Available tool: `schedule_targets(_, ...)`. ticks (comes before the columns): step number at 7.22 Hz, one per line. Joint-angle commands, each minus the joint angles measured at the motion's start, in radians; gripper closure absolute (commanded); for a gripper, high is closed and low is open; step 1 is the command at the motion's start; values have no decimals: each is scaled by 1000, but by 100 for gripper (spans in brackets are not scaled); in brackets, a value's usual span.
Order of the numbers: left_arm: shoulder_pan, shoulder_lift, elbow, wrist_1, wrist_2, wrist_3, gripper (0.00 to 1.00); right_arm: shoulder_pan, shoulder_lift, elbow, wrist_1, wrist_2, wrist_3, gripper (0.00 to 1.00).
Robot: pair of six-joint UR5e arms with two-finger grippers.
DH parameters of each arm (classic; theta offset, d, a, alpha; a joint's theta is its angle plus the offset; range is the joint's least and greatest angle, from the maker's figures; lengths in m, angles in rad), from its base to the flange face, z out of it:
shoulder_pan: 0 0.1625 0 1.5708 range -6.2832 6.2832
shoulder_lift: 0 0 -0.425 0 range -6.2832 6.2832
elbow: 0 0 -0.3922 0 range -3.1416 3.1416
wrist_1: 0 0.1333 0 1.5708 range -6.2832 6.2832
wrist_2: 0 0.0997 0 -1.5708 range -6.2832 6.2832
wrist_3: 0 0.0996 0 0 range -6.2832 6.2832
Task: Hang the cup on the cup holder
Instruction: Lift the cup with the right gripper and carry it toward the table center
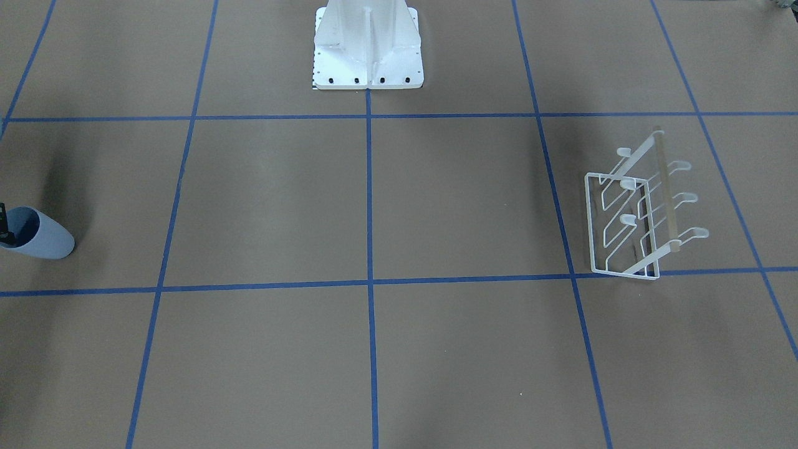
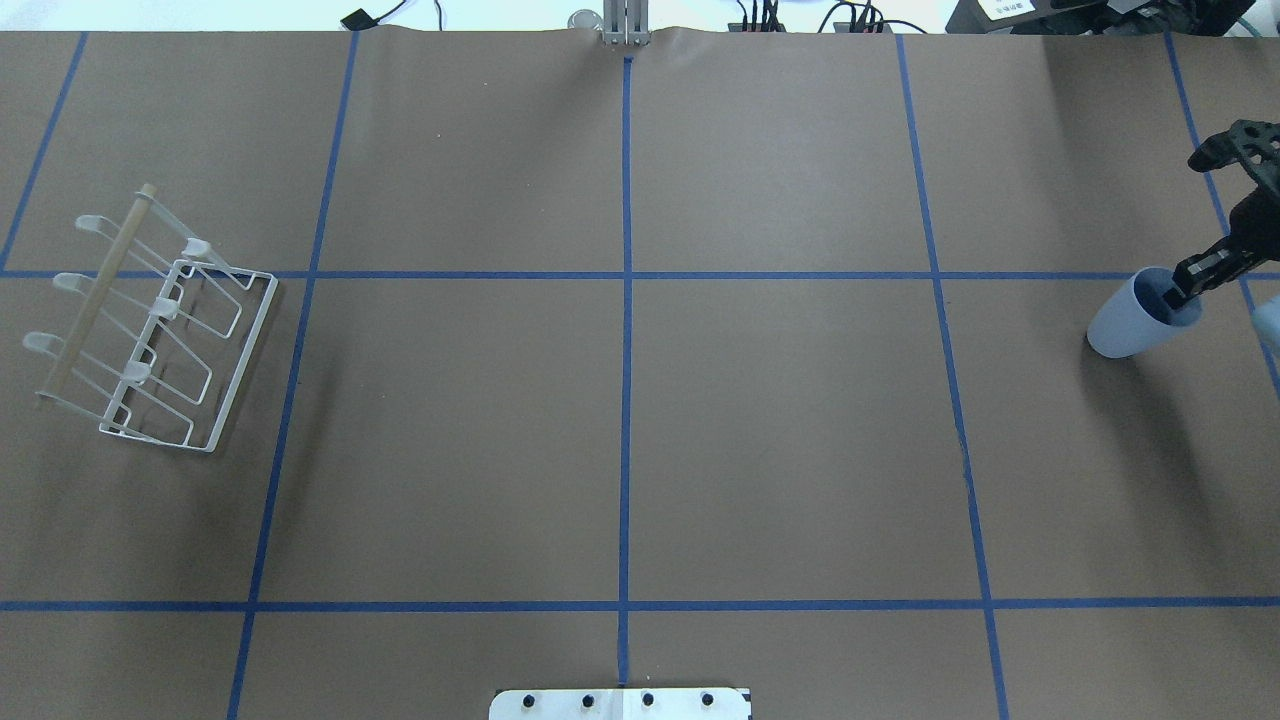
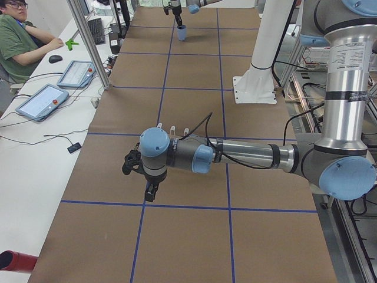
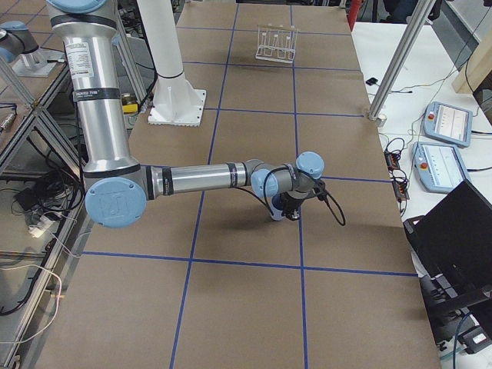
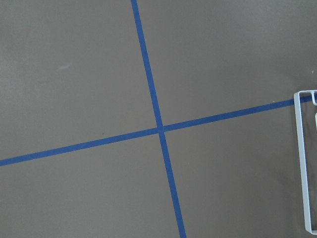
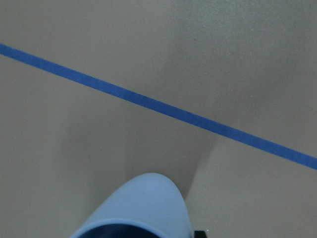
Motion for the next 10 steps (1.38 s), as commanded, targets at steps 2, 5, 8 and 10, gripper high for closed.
schedule_targets(2, 7, -44, -17, 1, -2, -2, 2, 0, 1, 105, 96, 126, 75, 100)
schedule_targets(5, 23, -67, -17, -139, -1, -151, 2, -41, 16, 107, 589, 118, 572, 100)
schedule_targets(8, 79, -69, -20, -585, -33, -684, 2, -102, 68, 116, 974, 14, 1027, 100)
schedule_targets(10, 154, -108, -22, -837, -91, -1055, 2, -257, 68, 114, 1279, -209, 1308, 100)
